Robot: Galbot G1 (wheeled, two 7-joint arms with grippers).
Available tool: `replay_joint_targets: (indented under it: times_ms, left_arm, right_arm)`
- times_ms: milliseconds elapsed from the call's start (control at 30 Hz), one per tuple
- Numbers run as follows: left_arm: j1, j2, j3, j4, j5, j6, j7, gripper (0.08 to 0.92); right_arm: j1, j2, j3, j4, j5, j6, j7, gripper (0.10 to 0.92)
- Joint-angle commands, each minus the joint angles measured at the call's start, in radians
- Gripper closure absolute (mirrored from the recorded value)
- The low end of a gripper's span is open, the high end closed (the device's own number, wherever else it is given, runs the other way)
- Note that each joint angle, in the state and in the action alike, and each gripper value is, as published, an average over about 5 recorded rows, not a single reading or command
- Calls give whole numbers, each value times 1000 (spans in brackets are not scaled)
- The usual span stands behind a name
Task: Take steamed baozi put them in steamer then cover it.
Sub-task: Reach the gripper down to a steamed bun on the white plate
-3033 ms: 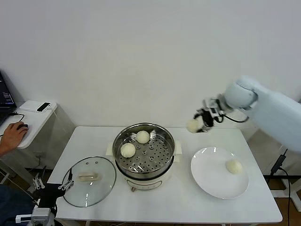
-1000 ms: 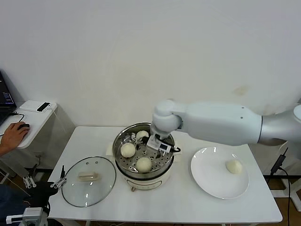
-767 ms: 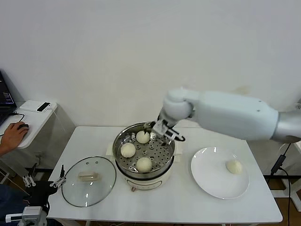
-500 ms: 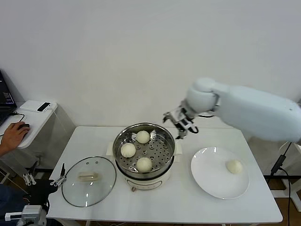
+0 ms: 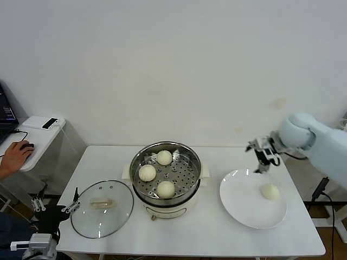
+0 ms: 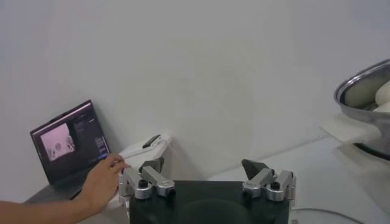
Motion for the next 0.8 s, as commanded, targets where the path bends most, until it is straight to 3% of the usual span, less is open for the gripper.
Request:
replay_joint_targets:
  times_ms: [33, 800]
  left_arm:
    - [3, -1, 1, 2, 2, 2, 0, 177]
    - [11, -17, -6, 10, 6, 2, 0, 177]
  right_arm:
    - [-423, -77, 370, -84, -183, 69, -20, 203]
    - [-484, 121, 411, -273, -308, 104, 20, 203]
